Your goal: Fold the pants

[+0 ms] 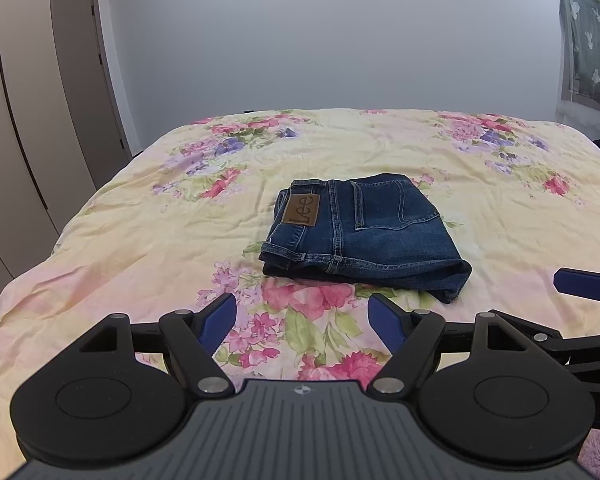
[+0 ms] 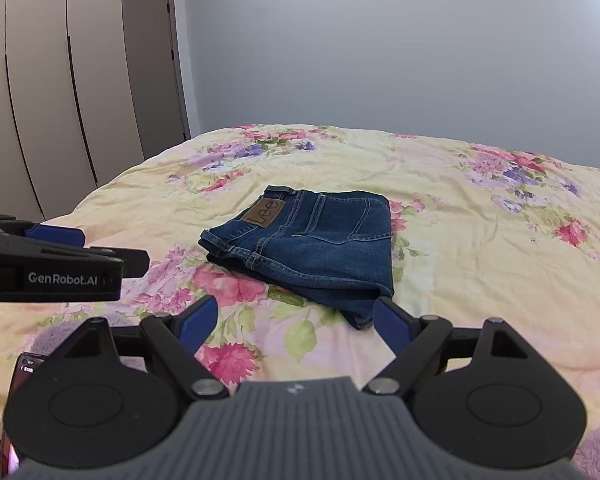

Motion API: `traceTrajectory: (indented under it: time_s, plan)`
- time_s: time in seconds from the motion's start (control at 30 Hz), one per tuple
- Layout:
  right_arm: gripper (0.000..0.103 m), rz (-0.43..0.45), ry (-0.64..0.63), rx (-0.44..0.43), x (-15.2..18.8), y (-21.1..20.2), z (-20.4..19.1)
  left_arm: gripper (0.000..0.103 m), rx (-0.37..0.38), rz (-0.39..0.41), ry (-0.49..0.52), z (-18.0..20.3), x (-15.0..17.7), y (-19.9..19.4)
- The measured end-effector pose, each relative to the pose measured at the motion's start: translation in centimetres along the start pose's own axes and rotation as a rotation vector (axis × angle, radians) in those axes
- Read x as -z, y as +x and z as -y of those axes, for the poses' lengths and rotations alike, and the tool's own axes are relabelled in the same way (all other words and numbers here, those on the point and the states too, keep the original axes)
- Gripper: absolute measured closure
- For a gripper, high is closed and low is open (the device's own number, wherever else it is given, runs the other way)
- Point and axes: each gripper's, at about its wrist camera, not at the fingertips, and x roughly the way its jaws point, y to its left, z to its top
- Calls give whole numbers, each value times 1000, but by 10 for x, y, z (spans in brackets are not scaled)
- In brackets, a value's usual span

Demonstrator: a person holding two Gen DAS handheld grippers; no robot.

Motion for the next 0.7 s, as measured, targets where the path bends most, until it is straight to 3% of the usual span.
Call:
traceTrajectory:
  time_s: [0.7]
  plan:
    - [22,-5,-2,-5,2,1,-1,16,12,16,10,0,0,-2]
